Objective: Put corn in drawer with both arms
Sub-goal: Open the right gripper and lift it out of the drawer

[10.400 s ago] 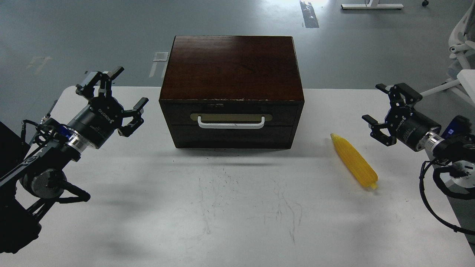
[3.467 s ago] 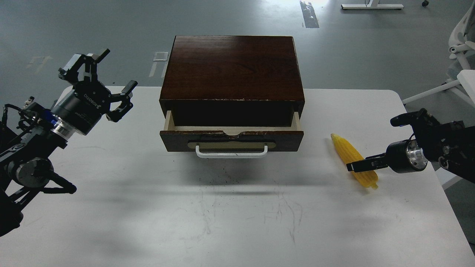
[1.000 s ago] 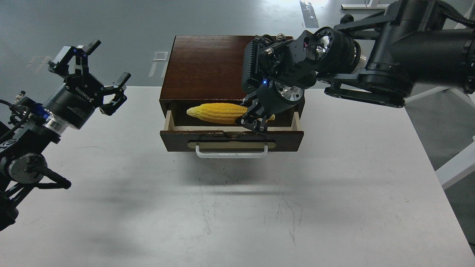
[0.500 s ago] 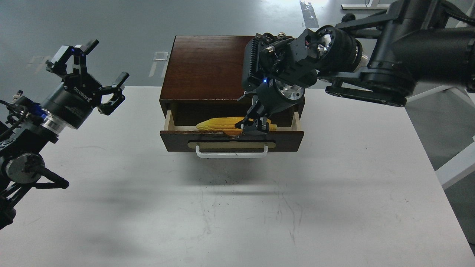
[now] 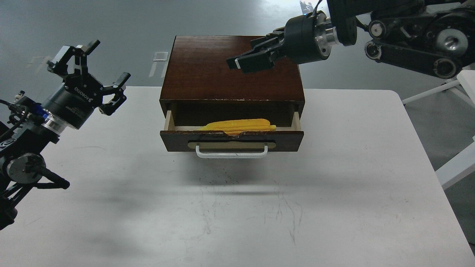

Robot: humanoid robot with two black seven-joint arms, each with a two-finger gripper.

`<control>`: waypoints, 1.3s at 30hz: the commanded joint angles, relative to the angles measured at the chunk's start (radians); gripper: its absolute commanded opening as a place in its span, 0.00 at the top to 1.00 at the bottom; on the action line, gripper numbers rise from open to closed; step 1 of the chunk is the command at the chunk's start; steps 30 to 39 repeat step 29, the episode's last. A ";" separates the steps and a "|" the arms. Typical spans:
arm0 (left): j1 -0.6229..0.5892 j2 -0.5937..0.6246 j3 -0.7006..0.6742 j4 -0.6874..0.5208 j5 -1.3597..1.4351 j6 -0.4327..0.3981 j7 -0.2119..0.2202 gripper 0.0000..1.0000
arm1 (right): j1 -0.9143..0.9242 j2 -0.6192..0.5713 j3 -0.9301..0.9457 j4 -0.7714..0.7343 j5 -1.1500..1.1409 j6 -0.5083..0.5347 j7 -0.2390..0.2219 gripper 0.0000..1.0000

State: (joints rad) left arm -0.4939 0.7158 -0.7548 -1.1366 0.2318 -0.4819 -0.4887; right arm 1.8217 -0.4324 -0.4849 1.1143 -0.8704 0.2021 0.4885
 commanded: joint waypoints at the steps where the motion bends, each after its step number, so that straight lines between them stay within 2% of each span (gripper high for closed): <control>1: 0.002 -0.007 0.000 0.000 0.004 0.002 0.000 0.01 | -0.108 -0.078 0.077 -0.002 0.226 -0.003 0.000 0.02; 5: 0.002 -0.012 0.000 0.000 0.004 0.002 0.000 0.01 | -0.330 -0.161 0.284 -0.004 0.436 -0.004 0.000 0.02; 7: 0.002 -0.013 0.002 0.000 0.004 -0.001 0.000 0.01 | -0.505 -0.209 0.447 -0.008 0.523 -0.007 0.000 0.02; 8: 0.002 -0.013 0.002 0.000 0.004 -0.001 0.000 0.01 | -0.505 -0.209 0.448 -0.008 0.524 -0.007 0.000 0.02; 13: 0.006 -0.018 0.002 0.001 0.007 -0.007 0.000 0.01 | -0.856 -0.215 0.785 -0.031 0.613 -0.007 0.000 0.02; 19: 0.006 -0.036 0.005 0.001 0.023 -0.007 0.000 0.01 | -1.057 -0.198 0.945 -0.033 0.682 -0.009 0.000 0.02; 29: 0.006 -0.071 0.011 0.008 0.030 -0.007 0.000 0.01 | -1.157 -0.184 0.953 -0.051 0.682 -0.007 0.000 0.00; 39: 0.006 -0.071 0.011 0.008 0.030 -0.007 0.000 0.01 | -1.157 -0.184 0.953 -0.051 0.682 -0.007 0.000 0.00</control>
